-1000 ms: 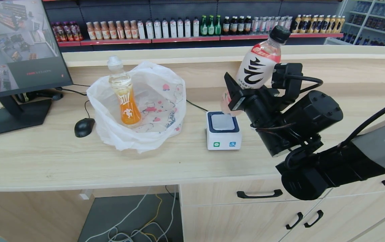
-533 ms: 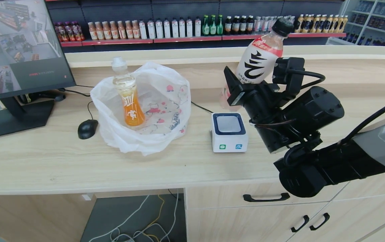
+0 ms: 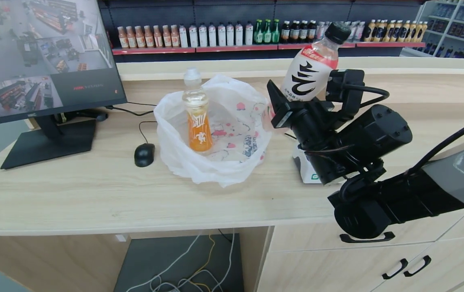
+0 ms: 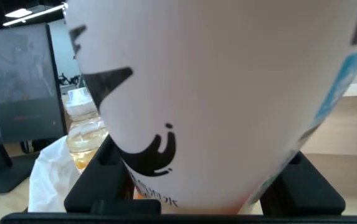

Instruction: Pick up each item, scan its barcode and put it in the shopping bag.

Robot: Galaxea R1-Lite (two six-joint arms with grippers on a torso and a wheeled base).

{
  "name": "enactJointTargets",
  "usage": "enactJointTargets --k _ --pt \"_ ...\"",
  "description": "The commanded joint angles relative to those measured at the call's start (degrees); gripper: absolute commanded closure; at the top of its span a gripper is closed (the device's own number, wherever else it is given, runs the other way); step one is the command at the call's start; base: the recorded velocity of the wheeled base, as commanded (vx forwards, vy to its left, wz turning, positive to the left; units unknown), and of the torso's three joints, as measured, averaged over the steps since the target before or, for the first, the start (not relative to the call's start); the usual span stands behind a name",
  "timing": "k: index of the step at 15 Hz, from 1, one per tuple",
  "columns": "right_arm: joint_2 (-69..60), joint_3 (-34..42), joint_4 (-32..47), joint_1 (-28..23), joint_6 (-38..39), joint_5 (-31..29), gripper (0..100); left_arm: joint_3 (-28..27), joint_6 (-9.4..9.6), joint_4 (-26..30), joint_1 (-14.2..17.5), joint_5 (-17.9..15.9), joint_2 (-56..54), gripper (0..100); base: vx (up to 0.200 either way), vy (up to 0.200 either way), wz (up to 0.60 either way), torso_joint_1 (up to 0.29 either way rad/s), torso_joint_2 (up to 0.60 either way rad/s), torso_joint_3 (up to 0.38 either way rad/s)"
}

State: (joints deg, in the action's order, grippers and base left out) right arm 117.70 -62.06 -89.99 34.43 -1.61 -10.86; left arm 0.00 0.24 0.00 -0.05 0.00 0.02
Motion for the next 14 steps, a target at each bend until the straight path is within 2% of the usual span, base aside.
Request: enactJointTargets --k 1,2,14 --pt "0.16 0.1 -0.01 0.03 -0.06 -0.04 100 0.0 0.02 0.0 0.05 0.0 -0.02 0 0.0 0.2 0.0 0.002 0.0 0.002" --pt "0.16 0.28 -0.01 0.03 -0.15 -0.04 100 0.0 0.02 0.0 0.05 0.0 -0.02 0 0.0 0.2 0.0 0.007 0.0 0.002" --pt "-2.74 0.54 0.87 1.08 -1.03 0.58 100 0.0 0.2 0.0 -0.04 -0.09 -0.02 0 0.0 0.0 0.0 0.0 0.0 0.0"
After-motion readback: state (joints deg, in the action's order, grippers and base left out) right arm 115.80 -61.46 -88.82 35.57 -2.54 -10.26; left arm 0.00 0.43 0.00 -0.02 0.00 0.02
